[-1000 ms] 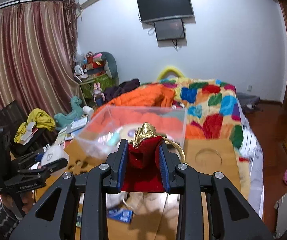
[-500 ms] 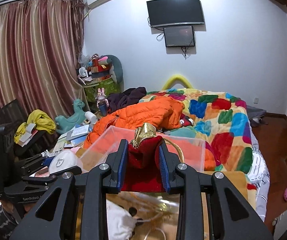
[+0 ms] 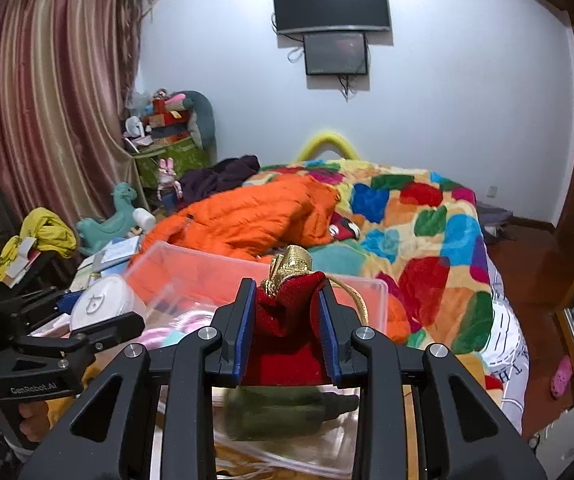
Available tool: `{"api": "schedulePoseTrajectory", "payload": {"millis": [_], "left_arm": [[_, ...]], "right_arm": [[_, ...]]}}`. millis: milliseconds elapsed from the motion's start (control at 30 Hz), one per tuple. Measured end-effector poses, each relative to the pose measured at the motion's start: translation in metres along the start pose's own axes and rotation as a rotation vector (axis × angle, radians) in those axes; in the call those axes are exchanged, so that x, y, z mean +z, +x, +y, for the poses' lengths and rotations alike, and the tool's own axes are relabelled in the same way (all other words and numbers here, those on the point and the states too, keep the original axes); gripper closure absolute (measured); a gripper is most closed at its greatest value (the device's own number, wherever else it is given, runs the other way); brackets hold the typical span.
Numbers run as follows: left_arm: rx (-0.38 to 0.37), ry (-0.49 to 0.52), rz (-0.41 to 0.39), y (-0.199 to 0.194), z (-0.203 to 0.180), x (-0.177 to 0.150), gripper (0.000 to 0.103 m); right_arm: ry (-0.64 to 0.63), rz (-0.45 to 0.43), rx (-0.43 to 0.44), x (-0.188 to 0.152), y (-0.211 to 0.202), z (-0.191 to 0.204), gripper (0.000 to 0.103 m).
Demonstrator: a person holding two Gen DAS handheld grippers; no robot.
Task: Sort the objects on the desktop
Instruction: 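Carry the red pouch and white lid into the clear box while both tools release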
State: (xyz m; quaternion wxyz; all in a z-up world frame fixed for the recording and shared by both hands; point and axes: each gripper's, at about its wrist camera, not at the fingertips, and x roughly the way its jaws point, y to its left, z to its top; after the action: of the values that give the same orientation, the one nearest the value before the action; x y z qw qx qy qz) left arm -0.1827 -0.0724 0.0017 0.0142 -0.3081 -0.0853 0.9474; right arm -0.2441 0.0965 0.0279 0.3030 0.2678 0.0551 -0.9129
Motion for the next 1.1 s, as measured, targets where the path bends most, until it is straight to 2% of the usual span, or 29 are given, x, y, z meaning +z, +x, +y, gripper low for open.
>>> {"api": "schedulePoseTrajectory", "payload": {"millis": [333,567,633,733,767,800,933,1100], "left_arm": [[0.024,0.020,0.027,0.020,-0.004,-0.009,0.038],[0.049,0.054,0.035,0.023,-0.011,-0.010,0.038],[0.050,0.055,0.036,0.024,-0.011,-0.010,0.038],[0.048,0.049,0.044,0.023,-0.011,-0.010,0.038],[0.047,0.044,0.045,0.023,-0.011,-0.010,0.038],[0.046,0.039,0.047,0.022,-0.011,-0.010,0.038],[0.040,0.034,0.024,0.014,-0.013,-0.010,0.038],[0.052,0.059,0.001,-0.001,-0.021,-0.006,0.038]], "right_arm": [[-0.001,0.085,-0.029,-0.014,0.027,-0.012,0.076],[0.009,0.100,-0.038,-0.017,0.028,-0.015,0.072],[-0.002,0.103,-0.051,-0.016,0.026,-0.014,0.069],[0.001,0.097,-0.078,-0.017,0.022,-0.016,0.050],[0.009,0.090,-0.073,-0.018,0.020,-0.018,0.041],[0.019,0.084,-0.063,-0.018,0.018,-0.020,0.037],[0.043,0.091,-0.041,-0.022,0.013,-0.022,0.036],[0.022,0.090,-0.065,-0.023,0.005,-0.017,0.035]]}}
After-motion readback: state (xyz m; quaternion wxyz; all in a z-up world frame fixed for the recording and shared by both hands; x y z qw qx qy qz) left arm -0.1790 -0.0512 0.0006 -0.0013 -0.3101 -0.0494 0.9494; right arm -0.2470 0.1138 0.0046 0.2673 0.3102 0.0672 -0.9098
